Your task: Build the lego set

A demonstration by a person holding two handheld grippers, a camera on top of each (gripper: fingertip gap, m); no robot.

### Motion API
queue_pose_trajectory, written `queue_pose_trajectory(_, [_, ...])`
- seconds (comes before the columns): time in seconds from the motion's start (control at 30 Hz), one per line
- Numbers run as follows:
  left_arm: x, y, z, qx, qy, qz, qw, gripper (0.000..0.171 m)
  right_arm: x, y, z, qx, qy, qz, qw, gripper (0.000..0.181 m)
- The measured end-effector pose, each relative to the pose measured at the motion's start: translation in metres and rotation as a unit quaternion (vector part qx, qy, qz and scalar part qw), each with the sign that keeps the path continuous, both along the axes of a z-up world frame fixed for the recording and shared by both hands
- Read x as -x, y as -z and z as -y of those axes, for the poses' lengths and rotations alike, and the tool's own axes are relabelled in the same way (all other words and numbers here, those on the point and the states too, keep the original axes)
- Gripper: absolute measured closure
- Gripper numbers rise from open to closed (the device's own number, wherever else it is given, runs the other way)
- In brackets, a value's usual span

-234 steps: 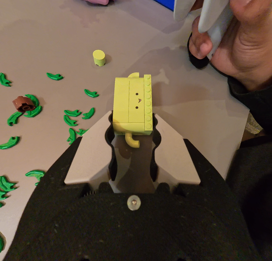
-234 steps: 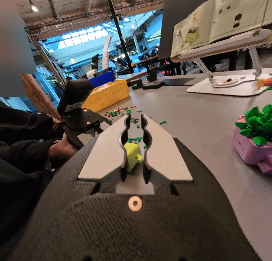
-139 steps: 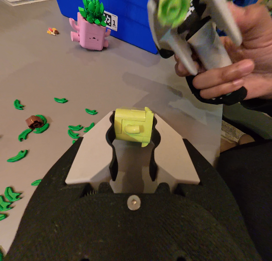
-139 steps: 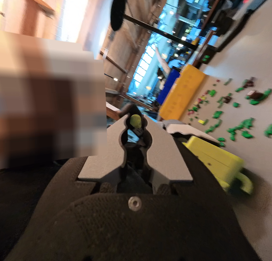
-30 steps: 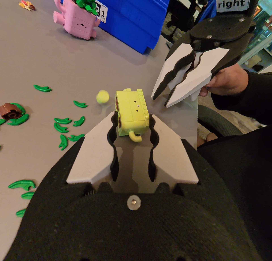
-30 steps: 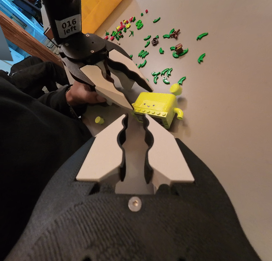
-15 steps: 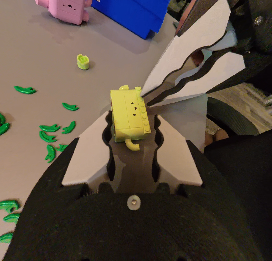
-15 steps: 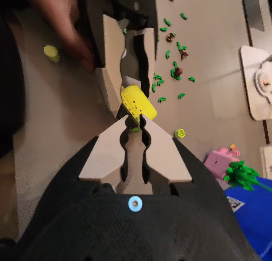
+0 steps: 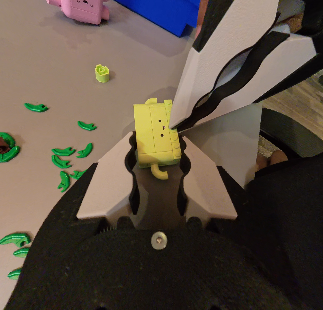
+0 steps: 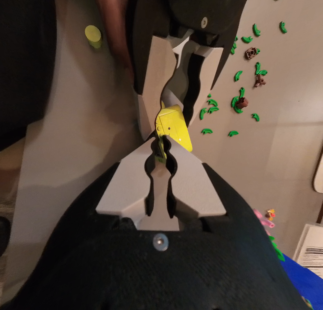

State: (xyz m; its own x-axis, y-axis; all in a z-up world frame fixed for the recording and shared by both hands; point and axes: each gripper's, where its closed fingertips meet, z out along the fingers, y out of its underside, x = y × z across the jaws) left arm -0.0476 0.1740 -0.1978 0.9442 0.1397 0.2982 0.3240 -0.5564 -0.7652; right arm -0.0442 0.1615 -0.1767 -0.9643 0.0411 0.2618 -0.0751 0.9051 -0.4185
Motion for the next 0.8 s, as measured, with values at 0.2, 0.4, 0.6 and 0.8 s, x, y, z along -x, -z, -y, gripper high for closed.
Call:
queue_pose_trajectory(0.2, [0.001, 0.0, 0.0, 0.003, -0.001, -0.01, 1.0, 0.126, 0.0, -0.003, 0.001, 0.029, 0.024, 0.011, 0.999, 0.18])
queue_pose_trajectory(0.4, [-0.01, 0.001, -0.006, 0.007, 0.028, -0.023, 0.999, 0.125, 0.031, -0.054, 0.001, 0.123, 0.092, -0.073, 0.985, 0.181])
queue_pose_trajectory(0.6, [0.001, -0.011, -0.002, -0.049, 0.001, 0.081, 0.996, 0.126, 0.041, -0.04, -0.039, 0.193, 0.268, -0.024, 0.943, 0.18])
queue_pose_trajectory(0.8, [0.011, -0.027, 0.008, -0.12, -0.019, 0.162, 0.979, 0.126, 0.011, 0.0, -0.062, 0.268, 0.421, 0.085, 0.862, 0.164])
